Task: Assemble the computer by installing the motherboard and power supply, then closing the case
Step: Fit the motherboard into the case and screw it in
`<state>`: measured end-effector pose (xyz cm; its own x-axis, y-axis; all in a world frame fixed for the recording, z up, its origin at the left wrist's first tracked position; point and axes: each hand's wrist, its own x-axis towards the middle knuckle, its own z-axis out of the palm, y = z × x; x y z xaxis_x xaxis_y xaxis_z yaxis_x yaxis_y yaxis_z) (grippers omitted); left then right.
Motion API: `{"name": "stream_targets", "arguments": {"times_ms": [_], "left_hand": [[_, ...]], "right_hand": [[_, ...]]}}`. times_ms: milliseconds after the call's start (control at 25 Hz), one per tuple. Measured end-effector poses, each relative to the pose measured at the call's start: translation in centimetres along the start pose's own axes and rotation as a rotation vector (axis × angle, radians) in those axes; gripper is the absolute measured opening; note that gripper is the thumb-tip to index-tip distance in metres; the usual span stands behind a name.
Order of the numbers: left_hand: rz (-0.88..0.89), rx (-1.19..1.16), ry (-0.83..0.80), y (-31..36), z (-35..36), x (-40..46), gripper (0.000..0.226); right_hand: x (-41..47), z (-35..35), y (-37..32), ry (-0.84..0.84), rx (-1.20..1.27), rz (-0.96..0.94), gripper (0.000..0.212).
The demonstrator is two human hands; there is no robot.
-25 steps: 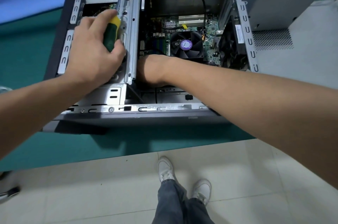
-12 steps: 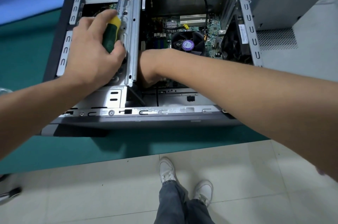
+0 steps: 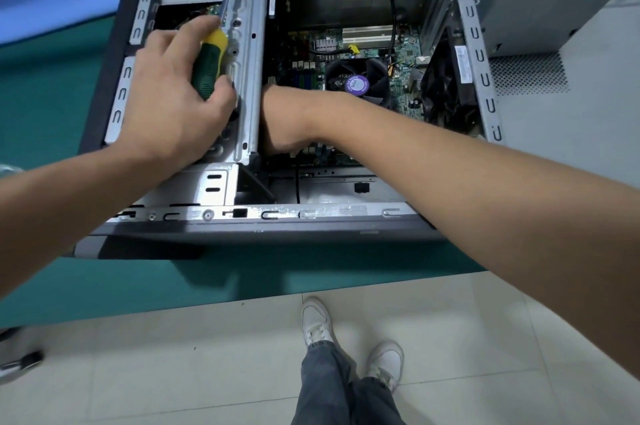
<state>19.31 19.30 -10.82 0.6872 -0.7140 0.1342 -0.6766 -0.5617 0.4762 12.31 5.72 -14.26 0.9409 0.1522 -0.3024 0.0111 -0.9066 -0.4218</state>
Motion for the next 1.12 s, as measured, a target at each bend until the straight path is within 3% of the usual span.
{"name": "stream_targets", "arguments": {"times_ms": [120,200,360,560,680,880,1000,1120], "left_hand": [[0.001,0.0,0.003,0.0,0.1,0.0,0.059],[0.006,0.006,0.002,-0.1,0.2,0.0,0.059],[0.006,0.009,0.005,-0.2,0.1,0.1,0.059],[0.005,0.013,0.007,-0.2,0.2,0.1,0.06],[0.006,0.02,0.004,-0.1,0.0,0.0,0.06],[0.005,0.02,0.004,0.0,0.2,0.1,0.06],[0.006,0.012,0.008,-0.1,0.1,0.1,0.06],[0.01,0.013,0.009,-0.1,0.1,0.1,0.061]], "right_hand": [[-0.9,-0.6,0.0,0.101,0.135,0.063,0.016],[-1.1,-0.3,-0.1,0.074,0.102,0.082,0.025],[-0.3,0.3,-0.5,0.015,0.07,0.082,0.017],[-1.0,-0.1,-0.5,0.123,0.085,0.111,0.036],[-0.7,0.3,-0.9,0.032,0.117,0.077,0.027],[-1.0,0.2,-0.8,0.143,0.074,0.128,0.028],[-0.7,0.5,-1.2,0.047,0.041,0.101,0.026],[-1.1,0.3,-0.9,0.101,0.055,0.107,0.028]]}}
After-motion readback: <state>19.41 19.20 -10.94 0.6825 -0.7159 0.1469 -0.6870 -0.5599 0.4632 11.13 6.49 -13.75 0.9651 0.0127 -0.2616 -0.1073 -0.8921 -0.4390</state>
